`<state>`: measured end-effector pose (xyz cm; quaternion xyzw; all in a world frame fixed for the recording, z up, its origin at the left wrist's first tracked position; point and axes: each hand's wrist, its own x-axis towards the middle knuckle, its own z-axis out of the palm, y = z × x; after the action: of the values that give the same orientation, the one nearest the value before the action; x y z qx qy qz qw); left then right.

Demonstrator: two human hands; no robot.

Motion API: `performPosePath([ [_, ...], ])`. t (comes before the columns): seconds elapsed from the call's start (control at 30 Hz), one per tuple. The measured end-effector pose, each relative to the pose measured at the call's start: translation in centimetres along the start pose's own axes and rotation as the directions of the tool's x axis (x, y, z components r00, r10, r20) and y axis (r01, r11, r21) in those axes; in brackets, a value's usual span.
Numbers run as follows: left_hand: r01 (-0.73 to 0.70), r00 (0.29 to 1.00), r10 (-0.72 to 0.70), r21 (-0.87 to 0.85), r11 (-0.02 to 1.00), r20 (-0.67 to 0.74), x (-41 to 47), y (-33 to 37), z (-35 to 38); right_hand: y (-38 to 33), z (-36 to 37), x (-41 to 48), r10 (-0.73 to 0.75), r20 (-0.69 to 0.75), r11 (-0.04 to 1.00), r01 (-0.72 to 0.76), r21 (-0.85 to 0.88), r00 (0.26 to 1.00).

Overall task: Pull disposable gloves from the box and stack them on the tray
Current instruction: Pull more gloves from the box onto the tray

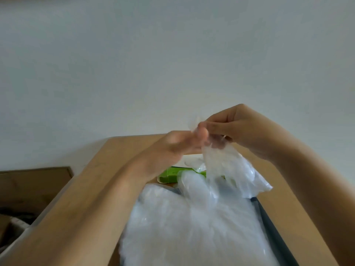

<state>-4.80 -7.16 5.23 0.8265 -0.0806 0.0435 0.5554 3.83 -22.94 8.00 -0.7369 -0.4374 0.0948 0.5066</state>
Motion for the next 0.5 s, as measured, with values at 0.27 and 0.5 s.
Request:
performPosePath([
  [0.27,0.129,0.988,-0.138,0.123,0.984,0.070,-3.2,1.5,3.4,-1.5,-0.4,-4.0,0.070,0.174,0.977,-0.033,-0.209,0.982],
  [0.5,0.242,0.968,-0.248,0.111,0.964,0.043,-6.3,1.9,3.9,1.2,-1.8,-6.3,0.048,-0.200,0.902,-0.129,-0.413,0.979],
])
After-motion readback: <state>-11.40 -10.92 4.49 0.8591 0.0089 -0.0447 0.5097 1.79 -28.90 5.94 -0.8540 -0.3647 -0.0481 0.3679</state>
